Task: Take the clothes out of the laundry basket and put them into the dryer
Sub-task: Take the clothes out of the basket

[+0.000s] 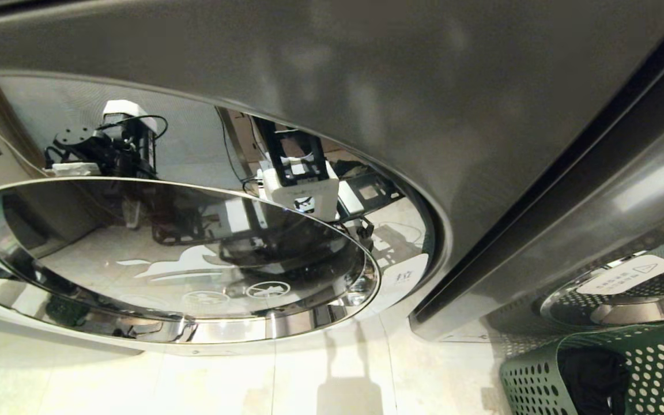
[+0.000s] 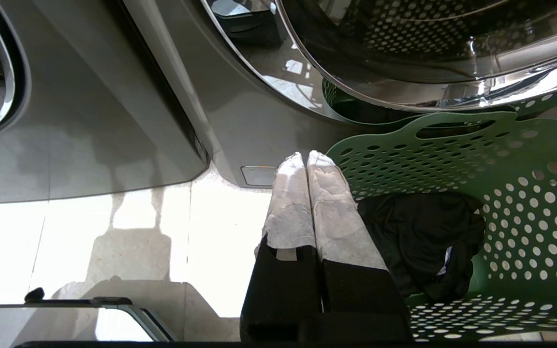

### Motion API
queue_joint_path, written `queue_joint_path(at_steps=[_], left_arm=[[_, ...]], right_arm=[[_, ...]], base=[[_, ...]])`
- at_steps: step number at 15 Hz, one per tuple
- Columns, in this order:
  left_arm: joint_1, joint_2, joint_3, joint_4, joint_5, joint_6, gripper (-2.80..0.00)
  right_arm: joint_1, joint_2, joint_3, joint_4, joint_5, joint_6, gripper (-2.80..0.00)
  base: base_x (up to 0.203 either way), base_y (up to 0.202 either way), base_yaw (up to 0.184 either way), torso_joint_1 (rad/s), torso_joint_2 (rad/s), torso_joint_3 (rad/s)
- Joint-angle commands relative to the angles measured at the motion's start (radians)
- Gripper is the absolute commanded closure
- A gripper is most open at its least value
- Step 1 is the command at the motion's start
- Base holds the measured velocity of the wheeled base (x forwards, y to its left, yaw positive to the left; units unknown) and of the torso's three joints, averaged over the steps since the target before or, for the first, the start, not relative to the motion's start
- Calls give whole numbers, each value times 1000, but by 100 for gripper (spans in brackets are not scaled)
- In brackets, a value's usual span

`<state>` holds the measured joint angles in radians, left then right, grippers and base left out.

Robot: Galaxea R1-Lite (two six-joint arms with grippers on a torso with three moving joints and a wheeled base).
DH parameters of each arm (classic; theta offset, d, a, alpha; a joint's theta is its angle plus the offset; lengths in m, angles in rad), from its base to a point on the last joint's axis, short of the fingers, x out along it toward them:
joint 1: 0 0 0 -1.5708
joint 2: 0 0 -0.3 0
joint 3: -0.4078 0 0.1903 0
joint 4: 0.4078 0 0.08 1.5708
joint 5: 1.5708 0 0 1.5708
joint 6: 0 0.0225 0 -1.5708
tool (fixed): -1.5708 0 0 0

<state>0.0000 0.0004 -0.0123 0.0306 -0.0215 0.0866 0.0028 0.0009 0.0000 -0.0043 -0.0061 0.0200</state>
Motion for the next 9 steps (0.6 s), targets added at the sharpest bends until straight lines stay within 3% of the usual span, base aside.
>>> queue_joint_path(at_steps=[1,9], left_arm=[[0,0,0,0,-1,2,0],[0,0,0,0,-1,1,0]], right_arm=[[0,0,0,0,0,0,0],[0,0,0,0,0,0,0]], base=[[0,0,0,0,0,0],[0,0,0,0,0,0]])
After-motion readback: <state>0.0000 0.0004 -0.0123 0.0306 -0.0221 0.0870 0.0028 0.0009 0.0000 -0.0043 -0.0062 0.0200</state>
